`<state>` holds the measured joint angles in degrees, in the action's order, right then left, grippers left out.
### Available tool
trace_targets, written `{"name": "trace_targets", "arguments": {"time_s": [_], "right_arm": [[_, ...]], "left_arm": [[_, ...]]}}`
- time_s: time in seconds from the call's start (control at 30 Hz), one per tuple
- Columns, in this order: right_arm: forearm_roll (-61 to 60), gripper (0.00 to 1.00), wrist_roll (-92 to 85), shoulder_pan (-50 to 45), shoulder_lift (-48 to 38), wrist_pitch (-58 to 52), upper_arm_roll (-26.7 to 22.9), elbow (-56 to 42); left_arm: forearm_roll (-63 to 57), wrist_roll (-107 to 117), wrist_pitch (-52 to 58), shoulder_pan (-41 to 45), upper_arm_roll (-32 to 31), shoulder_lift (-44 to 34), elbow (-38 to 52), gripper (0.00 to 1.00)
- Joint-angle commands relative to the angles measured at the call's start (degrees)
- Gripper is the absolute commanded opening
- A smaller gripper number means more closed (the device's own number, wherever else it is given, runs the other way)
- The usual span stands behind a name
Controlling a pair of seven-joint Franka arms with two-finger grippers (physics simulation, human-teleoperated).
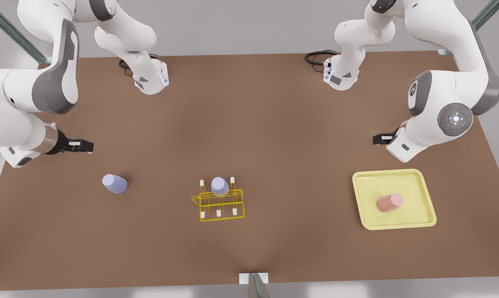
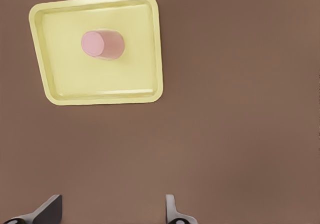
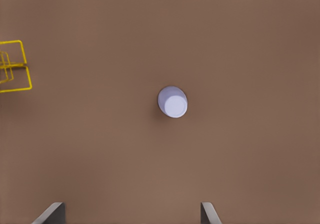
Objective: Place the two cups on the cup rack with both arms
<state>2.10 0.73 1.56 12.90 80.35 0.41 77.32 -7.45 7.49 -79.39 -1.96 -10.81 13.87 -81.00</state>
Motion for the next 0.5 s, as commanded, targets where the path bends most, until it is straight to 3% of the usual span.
{"name": "trace_targets", "arguments": {"time_s": [0.0, 0.1, 0.13, 0.23, 0.33, 0.47], "right_arm": [[-0.16, 1.00, -1.61, 0.03, -0.07, 2.80, -0.06, 0.03], [0.01, 1.00, -3.45, 0.38, 2.30, 3.23, -0.15, 0.90], [0.01, 1.00, -4.07, 0.99, 7.57, 4.54, -0.15, 1.43], [-0.25, 1.00, -3.98, 1.34, 8.81, 25.98, -0.15, 12.59], [-2.54, 1.00, -4.25, 3.45, 8.63, 38.65, -0.06, 19.01], [-2.62, 1.00, -4.77, 4.86, 7.58, 39.89, -0.06, 25.08]], "left_arm": [[0.06, -2.13, -4.64, 0.02, 0.00, 0.01, 0.05, 1.00], [0.33, -2.22, -7.17, -0.24, 2.71, 2.20, -0.03, 1.00], [-0.02, -2.92, -14.28, -1.90, 4.13, 8.08, -0.03, 1.00], [-0.03, -8.10, -36.44, -7.27, 5.35, 19.96, 0.05, 1.00], [0.06, -8.72, -46.20, -7.27, 6.50, 24.71, -0.65, 1.00], [0.06, -13.91, -48.76, -7.27, 6.77, 24.71, -4.51, 1.00]]}}
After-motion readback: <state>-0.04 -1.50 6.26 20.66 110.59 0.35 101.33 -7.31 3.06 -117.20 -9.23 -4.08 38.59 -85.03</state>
